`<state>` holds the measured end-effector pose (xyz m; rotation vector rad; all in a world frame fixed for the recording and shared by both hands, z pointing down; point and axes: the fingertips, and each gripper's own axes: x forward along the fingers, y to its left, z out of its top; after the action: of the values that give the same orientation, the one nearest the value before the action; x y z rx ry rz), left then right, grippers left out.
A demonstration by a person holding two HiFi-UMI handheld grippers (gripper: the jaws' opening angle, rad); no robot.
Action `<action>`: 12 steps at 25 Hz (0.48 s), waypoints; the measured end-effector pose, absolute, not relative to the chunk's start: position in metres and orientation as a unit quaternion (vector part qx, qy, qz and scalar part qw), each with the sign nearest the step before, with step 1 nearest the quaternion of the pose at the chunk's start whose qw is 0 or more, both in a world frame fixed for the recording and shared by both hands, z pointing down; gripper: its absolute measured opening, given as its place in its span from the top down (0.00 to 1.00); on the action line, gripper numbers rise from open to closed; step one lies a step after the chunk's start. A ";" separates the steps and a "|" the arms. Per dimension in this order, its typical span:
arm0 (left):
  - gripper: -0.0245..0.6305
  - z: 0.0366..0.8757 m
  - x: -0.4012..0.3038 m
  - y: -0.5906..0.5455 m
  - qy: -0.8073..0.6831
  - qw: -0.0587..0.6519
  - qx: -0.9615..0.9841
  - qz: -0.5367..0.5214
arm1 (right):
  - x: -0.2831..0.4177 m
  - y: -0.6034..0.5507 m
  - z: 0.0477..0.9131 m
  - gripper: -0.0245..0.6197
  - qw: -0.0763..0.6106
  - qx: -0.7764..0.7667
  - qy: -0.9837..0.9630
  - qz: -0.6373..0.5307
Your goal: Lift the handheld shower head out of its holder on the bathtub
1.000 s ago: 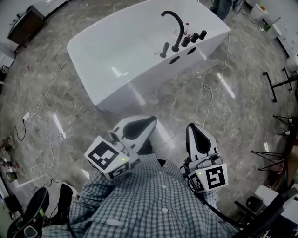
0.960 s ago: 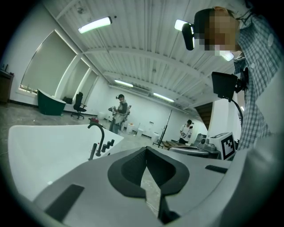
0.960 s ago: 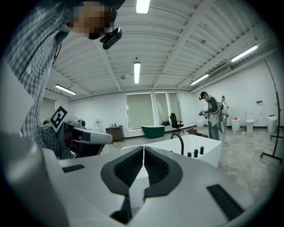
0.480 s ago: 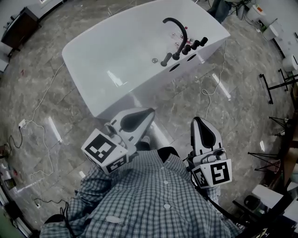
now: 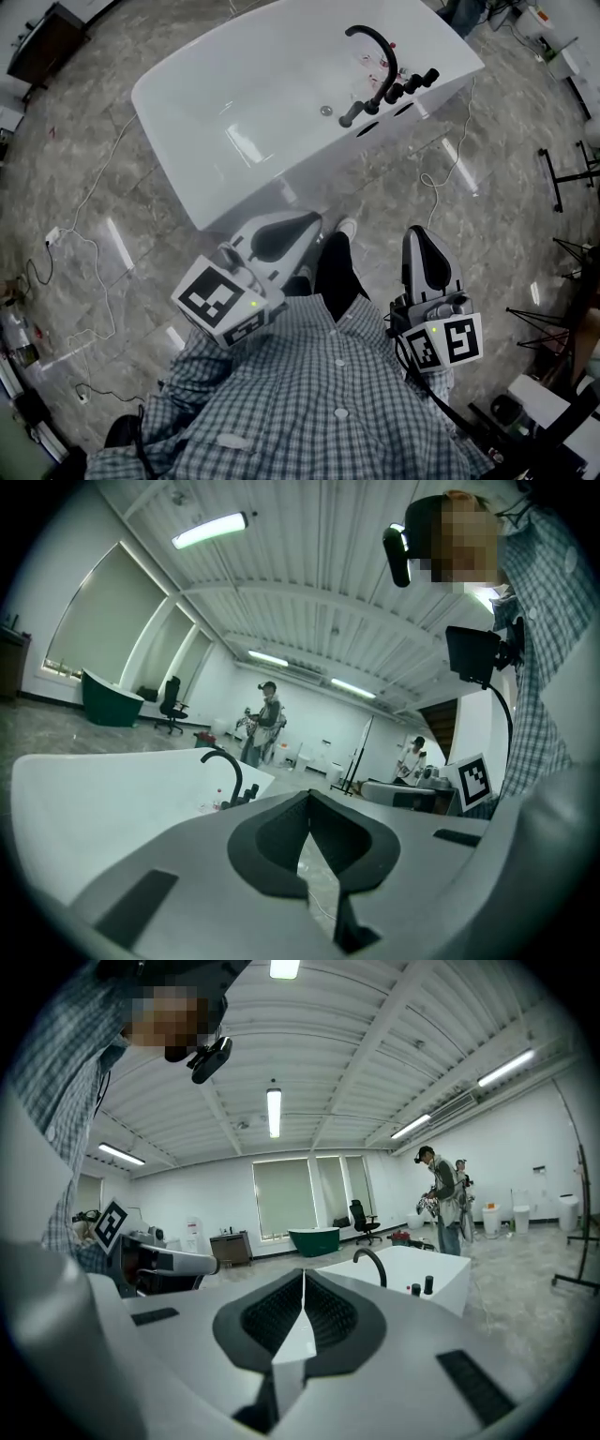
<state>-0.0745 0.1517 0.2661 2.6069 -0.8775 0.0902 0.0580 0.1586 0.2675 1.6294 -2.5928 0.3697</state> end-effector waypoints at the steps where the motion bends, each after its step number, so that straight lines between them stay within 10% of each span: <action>1: 0.96 0.269 -0.072 0.144 -0.315 0.192 0.929 0.034 | 0.059 0.149 0.272 0.93 0.027 0.524 -0.842 0.122; 12: 0.96 0.274 -0.035 0.063 -0.338 0.194 0.920 0.038 | 0.073 0.055 0.284 0.93 0.049 0.475 -0.871 0.117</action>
<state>-0.0352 0.0633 0.2739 2.5810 -0.9468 0.1080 0.0731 0.0552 0.2842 1.4487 -2.6534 0.3580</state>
